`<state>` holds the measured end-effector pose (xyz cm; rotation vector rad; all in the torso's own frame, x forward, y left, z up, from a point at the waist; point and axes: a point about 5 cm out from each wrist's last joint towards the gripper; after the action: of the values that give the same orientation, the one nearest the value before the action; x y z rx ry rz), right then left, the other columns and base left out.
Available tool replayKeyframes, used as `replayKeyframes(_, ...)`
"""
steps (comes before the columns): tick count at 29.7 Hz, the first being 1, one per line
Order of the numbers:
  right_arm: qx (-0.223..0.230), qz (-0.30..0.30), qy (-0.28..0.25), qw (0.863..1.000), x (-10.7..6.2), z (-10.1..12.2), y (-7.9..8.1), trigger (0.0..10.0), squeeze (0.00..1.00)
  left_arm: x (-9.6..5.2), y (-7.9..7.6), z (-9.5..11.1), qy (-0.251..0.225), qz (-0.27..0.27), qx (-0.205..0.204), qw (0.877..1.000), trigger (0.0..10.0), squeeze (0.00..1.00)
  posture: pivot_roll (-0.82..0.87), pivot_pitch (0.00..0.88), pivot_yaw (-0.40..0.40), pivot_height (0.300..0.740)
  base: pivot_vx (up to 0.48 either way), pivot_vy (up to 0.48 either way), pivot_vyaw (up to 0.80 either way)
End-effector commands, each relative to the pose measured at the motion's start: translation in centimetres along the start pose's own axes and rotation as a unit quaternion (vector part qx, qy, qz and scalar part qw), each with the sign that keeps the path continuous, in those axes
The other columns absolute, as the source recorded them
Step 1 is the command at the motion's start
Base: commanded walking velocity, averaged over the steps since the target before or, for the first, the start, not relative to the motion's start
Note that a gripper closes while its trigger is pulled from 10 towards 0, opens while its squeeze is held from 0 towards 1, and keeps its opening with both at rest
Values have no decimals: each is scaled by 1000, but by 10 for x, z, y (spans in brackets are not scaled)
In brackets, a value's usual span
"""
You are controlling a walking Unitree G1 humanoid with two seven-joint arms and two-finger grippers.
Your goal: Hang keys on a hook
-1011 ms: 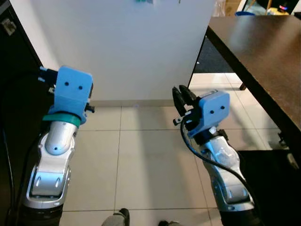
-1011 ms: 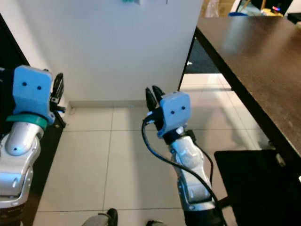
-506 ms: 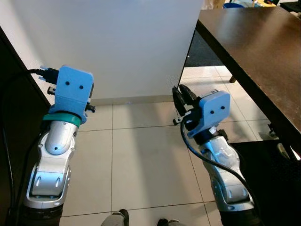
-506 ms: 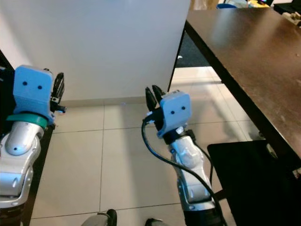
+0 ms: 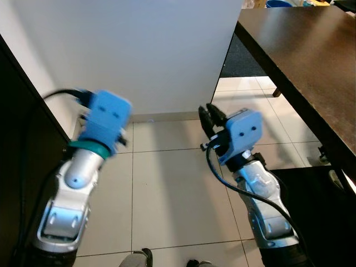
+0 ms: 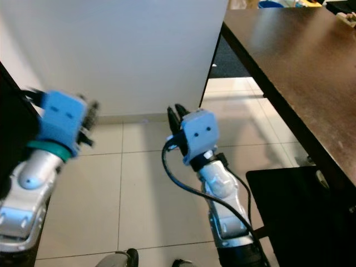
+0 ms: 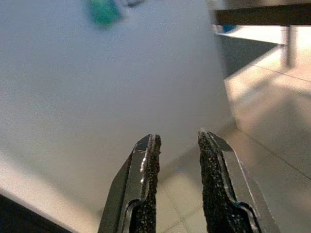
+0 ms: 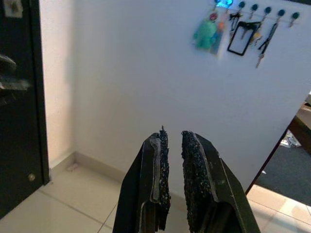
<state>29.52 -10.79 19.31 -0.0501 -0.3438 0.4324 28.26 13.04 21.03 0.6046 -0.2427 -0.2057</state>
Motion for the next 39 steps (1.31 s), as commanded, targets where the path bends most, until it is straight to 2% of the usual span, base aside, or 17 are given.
replayKeyframes(1, -7, 11, 18, 1000, 1, -5, 3, 10000, 0, -1, -12, 0, -12, -43, 3, 999, 10000, 0, 84, 37, 65, 740, 0, 0, 0)
replayKeyframes(2, -5, 11, 36, 999, 0, -9, 4, 10000, 0, -4, -24, -2, -16, -97, 5, 995, 10000, 0, 79, 37, 66, 740, 0, 0, 0)
replayKeyframes(5, -3, 9, 56, 998, -1, -14, 3, 10000, 0, -5, -31, -8, -4, -126, 3, 992, 10000, 0, 77, 38, 68, 740, 0, 0, 0)
replayKeyframes(7, -3, 0, 99, 995, -11, -29, -1, 10000, 0, -5, -37, -40, 79, -134, 15, 988, 10000, 0, 77, 41, 75, 740, 0, 0, 0)
replayKeyframes(11, 17, -25, 129, 991, -17, -41, -1, 10000, 0, -7, -38, -71, 158, -109, 42, 981, 10000, 0, 61, 50, 100, 740, 0, 0, 0)
replayKeyframes(14, -12, -3, 122, 992, -16, -37, 10, 10000, 0, -9, -40, -71, 164, -115, 19, 980, 10000, 0, 41, 51, 99, 740, 0, 0, 0)
replayKeyframes(19, -13, -3, 136, 991, -25, -39, 13, 10000, 0, -17, -41, -70, 167, -97, 9, 981, 10000, 0, 35, 58, 86, 740, 0, 0, 0)
replayKeyframes(22, -4, -10, 154, 988, -31, -42, 12, 10000, 0, -23, -37, -71, 175, -47, -8, 983, 10000, 0, 34, 53, 80, 740, 0, 0, 0)
replayKeyframes(24, -2, -1, 158, 987, -34, -43, 17, 10000, 0, -27, -32, -70, 175, 18, -42, 983, 10000, 0, 46, 41, 60, 740, 0, 0, 0)
replayKeyframes(25, -2, -1, 158, 987, -34, -43, 17, 10000, 0, -27, -32, -70, 175, 18, -42, 983, 10000, 0, 46, 41, 60, 740, 0, 0, 0)
replayKeyframes(26, 17, 7, 165, 986, -37, -46, 24, 10000, 0, -30, -34, -63, 154, 51, -62, 985, 10000, 0, 62, 33, 50, 740, 0, 0, 0)
replayKeyframes(28, 73, -3, 183, 980, -40, -51, 30, 10000, 0, -30, -35, -49, 117, 65, -58, 989, 10000, 0, 71, 31, 49, 740, 0, 0, 0)
replayKeyframes(30, 92, -5, 195, 976, -45, -54, 32, 10000, 0, -31, -35, -45, 108, 73, -63, 989, 10000, 0, 74, 33, 50, 740, 0, 0, 0)
replayKeyframes(32, 121, -34, 209, 970, -54, -58, 27, 10000, 0, -32, -29, -49, 122, 83, -90, 985, 10000, 0, 64, 33, 53, 740, 0, 0, 0)
replayKeyframes(36, 132, -48, 211, 967, -58, -58, 23, 10000, 0, -33, -28, -51, 129, 85, -101, 983, 10000, 0, 64, 33, 53, 740, 0, 0, 0)
replayKeyframes(38, 88, -53, 160, 982, -58, -43, 19, 10000, 0, -40, -30, -59, 151, 79, -109, 979, 10000, 0, 47, 48, 49, 740, 0, 0, 0)
replayKeyframes(39, 88, -53, 160, 982, -58, -43, 19, 10000, 0, -40, -30, -59, 151, 79, -109, 979, 10000, 0, 47, 48, 49, 740, 0, 0, 0)
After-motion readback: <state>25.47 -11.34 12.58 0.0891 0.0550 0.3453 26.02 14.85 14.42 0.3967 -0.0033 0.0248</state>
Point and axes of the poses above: a point about 5 cm out from each wrist's last joint towards the gripper, its own x axis pointing out of the wrist towards the gripper, its own z axis along the axis of the wrist's last joint, y = z × x, and after that the axes turned 10 degrees about x, right-handed
